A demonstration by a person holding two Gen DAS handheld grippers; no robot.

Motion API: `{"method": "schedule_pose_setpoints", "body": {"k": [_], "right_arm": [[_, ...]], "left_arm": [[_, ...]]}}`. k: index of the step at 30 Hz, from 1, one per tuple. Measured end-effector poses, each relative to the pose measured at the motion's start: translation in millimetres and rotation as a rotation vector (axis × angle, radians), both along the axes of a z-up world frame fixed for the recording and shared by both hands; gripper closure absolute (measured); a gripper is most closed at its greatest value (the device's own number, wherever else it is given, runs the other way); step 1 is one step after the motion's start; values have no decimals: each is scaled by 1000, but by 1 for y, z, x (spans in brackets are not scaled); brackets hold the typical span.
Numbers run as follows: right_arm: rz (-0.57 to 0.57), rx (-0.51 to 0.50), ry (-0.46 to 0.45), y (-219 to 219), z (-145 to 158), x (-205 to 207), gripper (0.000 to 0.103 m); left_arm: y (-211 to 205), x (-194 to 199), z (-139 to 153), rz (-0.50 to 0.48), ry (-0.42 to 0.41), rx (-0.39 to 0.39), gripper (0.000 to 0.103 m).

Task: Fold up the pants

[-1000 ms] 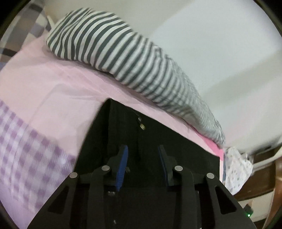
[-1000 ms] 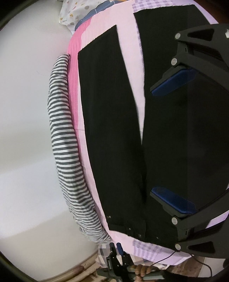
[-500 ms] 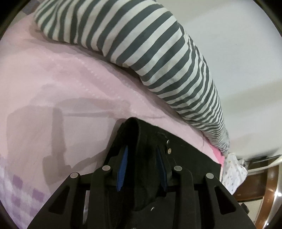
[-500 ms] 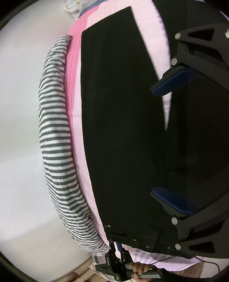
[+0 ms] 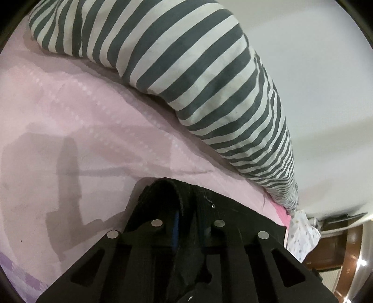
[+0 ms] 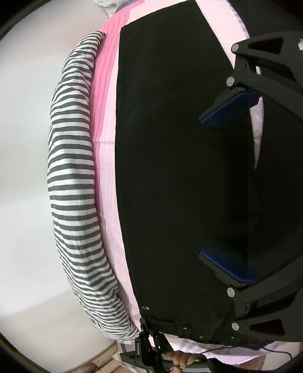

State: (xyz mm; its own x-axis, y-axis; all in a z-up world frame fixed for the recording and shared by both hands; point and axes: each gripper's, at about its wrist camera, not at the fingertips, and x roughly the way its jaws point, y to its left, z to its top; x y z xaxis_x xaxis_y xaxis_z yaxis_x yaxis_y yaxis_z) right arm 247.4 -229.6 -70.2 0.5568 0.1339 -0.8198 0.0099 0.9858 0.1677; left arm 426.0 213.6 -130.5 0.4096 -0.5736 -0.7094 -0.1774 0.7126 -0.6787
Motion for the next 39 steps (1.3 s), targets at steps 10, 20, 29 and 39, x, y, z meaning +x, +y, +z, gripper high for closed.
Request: {"method": "schedule_pose_setpoints", "body": {"k": [10,20,29,39], "right_arm": [[410,-107,4,-29,17,36,0],[798,-128,82,-26,44,134,13],[996,-67,253,-3,3,189,29],[1056,-29,394,-23,-25,202,62]], "left_arm": [[-27,-44,67,-3,-225,73,96],[-29,-92,111,37,-354,43,96],[-19,-102,122,66,-347,57,96],[-19,-104,123,75,-338,83,96]]}}
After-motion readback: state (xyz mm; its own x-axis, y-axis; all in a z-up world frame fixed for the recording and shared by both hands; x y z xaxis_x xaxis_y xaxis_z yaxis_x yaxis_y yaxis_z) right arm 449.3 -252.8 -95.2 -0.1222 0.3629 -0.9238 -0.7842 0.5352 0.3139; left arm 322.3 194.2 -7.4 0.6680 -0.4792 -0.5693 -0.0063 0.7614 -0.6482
